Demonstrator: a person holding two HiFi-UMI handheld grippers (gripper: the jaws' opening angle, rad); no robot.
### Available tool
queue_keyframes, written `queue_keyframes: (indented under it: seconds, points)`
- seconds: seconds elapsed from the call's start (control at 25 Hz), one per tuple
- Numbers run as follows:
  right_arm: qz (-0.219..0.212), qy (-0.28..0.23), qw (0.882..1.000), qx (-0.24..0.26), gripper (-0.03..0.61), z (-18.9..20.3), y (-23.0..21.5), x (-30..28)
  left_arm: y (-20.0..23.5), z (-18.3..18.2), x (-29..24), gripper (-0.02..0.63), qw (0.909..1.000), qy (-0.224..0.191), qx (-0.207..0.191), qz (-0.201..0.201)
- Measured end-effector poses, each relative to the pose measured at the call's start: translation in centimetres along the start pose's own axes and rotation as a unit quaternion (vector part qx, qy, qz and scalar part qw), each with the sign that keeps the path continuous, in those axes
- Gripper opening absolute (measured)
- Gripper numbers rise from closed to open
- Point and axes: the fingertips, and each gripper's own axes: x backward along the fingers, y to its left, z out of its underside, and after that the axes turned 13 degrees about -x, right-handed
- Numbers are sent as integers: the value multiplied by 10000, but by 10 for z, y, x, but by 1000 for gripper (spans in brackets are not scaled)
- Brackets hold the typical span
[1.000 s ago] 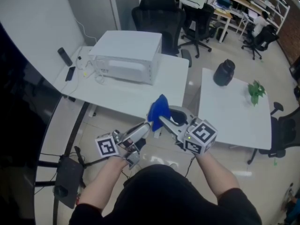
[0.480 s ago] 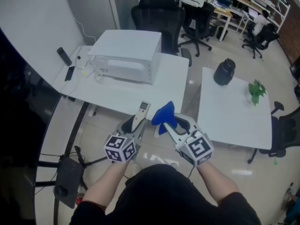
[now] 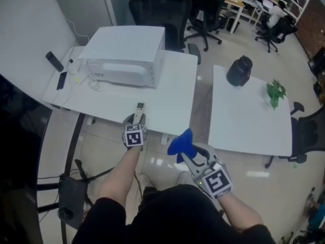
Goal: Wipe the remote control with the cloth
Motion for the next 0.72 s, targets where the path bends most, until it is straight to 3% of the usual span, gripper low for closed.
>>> queue_keyframes:
  seconds: [0.24, 0.72]
  points:
    - [299, 347, 9988, -170, 124, 17, -27, 2, 9, 24, -57, 204, 9995, 309, -13, -87]
    - [266, 514, 9979, -303, 124, 17, -45, -21, 14, 48, -78, 206, 9976, 626, -238, -184]
